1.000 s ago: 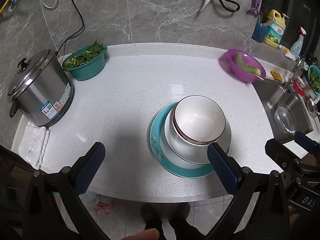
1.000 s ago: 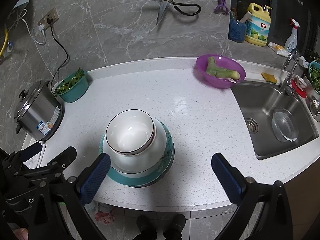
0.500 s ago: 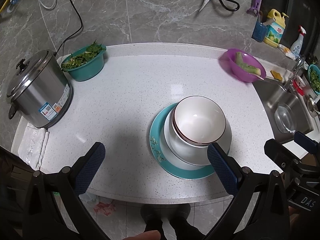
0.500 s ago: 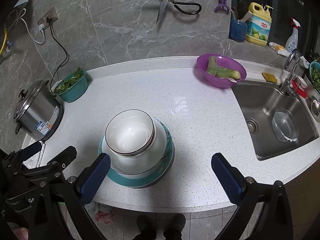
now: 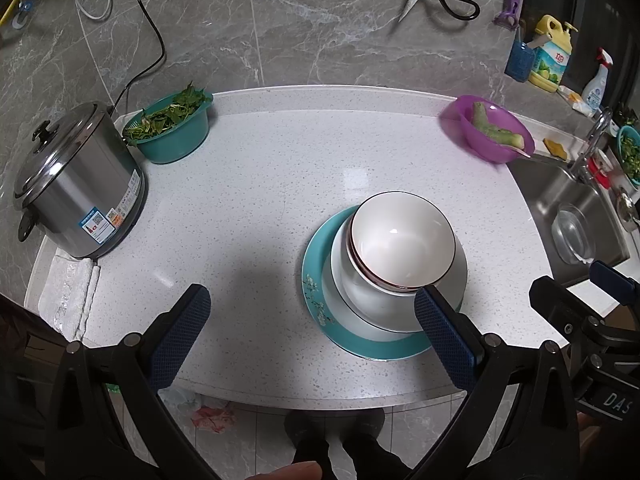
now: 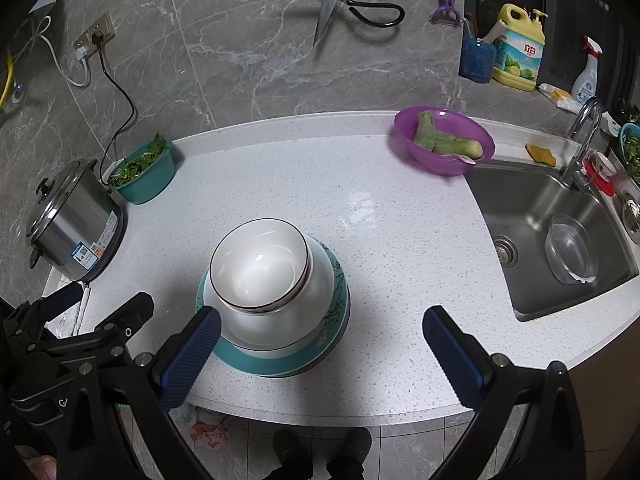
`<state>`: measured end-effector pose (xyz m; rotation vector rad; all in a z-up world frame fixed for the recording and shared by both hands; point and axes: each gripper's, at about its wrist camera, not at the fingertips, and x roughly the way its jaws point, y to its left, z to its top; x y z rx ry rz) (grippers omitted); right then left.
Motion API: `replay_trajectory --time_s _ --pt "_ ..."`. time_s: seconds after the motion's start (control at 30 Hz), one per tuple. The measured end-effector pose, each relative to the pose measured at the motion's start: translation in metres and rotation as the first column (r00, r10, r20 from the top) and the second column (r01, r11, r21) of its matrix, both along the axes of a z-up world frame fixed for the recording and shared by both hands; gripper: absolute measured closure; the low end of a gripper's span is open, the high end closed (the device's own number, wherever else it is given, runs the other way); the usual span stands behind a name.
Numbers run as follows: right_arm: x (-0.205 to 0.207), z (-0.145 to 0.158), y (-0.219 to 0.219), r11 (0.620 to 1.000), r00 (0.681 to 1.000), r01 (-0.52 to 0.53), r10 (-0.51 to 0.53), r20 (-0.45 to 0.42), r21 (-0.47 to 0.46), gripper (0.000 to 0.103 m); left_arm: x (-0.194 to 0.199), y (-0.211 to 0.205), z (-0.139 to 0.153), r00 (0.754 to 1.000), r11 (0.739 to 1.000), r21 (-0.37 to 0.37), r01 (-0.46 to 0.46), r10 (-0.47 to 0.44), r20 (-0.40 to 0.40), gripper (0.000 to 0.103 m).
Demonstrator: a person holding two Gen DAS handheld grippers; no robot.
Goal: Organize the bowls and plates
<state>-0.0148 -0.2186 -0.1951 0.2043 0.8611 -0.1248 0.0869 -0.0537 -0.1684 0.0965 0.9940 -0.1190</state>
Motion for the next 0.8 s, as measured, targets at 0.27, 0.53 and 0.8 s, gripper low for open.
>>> replay_trajectory --time_s 0.27,0.53,0.8 --pt "0.0007 -0.0003 0.0007 1.000 1.000 0.000 0.000 0.000 -0.001 0.000 0.0015 -0.0002 -0.0013 1.000 1.000 0.002 -0.002 0.002 0.000 0.000" --pt "0.0006 -0.0002 0.0008 1.000 1.000 0.000 0.000 -0.001 -0.001 0.000 0.0016 -0.0011 -0.0023 1.000 1.000 0.003 -0.006 0.006 -0.002 0.000" --pt "0.0032 -0.0012 0.0009 1.000 1.000 -0.001 0.001 -0.003 -0.001 0.000 0.0036 -0.0018 -0.0040 1.000 1.000 0.003 -0.010 0.010 -0.006 0.000"
